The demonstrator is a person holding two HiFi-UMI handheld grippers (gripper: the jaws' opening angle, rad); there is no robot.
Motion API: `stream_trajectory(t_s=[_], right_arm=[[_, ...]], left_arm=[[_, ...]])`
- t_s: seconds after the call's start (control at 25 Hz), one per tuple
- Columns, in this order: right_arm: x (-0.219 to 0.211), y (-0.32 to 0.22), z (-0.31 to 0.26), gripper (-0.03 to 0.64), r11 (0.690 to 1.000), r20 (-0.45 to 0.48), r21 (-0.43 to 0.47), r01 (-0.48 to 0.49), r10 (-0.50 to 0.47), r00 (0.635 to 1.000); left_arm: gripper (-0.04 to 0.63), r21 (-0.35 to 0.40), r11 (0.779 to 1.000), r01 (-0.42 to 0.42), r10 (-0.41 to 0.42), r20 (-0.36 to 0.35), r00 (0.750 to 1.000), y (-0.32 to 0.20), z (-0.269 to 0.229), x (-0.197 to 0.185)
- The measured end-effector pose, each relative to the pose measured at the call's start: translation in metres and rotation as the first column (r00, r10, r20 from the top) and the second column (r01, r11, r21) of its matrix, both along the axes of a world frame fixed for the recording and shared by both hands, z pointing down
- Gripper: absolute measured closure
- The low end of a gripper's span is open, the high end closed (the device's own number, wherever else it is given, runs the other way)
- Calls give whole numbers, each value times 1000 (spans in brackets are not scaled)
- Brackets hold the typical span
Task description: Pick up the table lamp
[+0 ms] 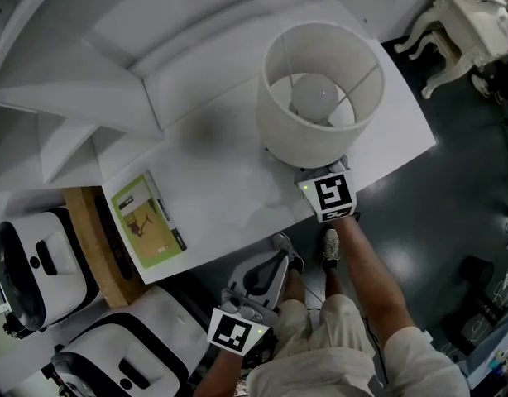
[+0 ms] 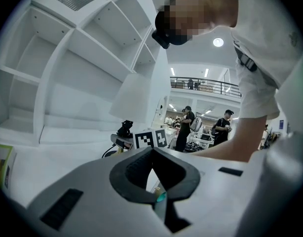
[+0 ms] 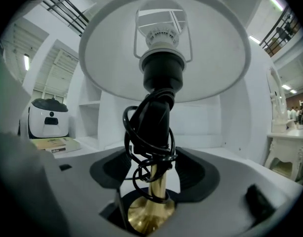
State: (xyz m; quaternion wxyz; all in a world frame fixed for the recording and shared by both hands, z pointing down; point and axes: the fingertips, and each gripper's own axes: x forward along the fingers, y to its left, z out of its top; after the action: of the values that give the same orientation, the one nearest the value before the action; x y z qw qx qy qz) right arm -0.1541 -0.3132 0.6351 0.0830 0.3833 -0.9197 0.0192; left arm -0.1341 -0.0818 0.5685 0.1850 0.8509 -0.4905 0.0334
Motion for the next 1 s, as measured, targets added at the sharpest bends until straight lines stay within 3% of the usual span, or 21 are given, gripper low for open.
stream_trajectory(t_s=[0.28, 0.48, 1.0], right_arm=[[-14, -14, -1, 341, 1000, -19, 15, 27, -27, 999], [-17, -15, -1, 416, 999, -47, 36, 27, -26, 999], [-16, -15, -2, 463, 997, -106, 74, 33, -25, 994]], left_arm=[[586, -9, 1000, 13, -13, 1, 1000, -1, 5, -10], [586, -7, 1000, 19, -19, 1, 1000, -3, 5, -14], [585, -15, 1000, 19, -18, 7, 1000, -6, 5, -17]])
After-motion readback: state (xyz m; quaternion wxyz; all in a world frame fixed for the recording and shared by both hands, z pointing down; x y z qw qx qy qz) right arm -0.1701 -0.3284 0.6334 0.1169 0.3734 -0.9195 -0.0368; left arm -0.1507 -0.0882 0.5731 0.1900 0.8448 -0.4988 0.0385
